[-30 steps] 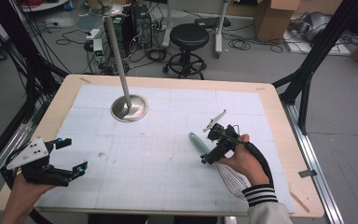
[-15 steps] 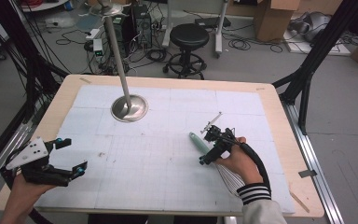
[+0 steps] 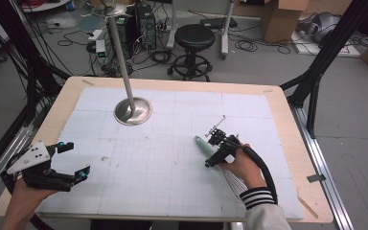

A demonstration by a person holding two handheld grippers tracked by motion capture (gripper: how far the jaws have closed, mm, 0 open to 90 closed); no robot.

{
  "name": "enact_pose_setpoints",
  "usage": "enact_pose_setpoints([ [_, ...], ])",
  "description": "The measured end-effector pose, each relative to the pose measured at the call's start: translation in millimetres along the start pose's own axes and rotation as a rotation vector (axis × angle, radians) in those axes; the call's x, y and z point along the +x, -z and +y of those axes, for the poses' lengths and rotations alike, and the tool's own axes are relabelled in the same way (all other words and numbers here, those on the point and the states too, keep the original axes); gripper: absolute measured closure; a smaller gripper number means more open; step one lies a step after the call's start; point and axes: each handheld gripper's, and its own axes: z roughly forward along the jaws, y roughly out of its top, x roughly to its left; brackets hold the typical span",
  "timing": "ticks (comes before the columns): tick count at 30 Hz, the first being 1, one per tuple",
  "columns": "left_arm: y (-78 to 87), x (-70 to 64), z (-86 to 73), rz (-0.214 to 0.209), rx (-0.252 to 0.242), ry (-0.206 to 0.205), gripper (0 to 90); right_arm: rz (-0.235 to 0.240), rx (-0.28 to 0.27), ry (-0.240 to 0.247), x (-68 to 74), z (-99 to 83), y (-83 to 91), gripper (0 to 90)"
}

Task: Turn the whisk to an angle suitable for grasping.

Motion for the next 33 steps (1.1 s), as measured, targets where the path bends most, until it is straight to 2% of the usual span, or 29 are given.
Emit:
enact_pose_setpoints([
  [12, -1.3, -0.9, 0.0, -0.001, -0.001, 0.002, 1.7, 0.037, 0.030, -0.042, -3.9, -0.1, -1.1, 40.8],
  [17, -2.1, -1.0, -0.8, -0.019, -0.009, 0.006, 1.7, 0.053, 0.033, -0.061, -3.4, -0.1, -2.2, 48.0],
  [23, -3.1, -1.8, -0.6, -0.021, -0.004, 0.004, 1.7, 0.054, 0.038, -0.036, -3.2, -0.1, -1.8, 60.6],
  [31, -3.5, -1.8, -0.7, -0.025, -0.005, 0.002, 1.7, 0.051, 0.041, -0.048, -3.1, -0.4, -1.1, 66.2],
  [33, -3.3, -1.7, -0.6, -0.025, -0.006, 0.001, 1.7, 0.035, 0.041, -0.009, -2.2, -1.2, -0.5, 68.7],
])
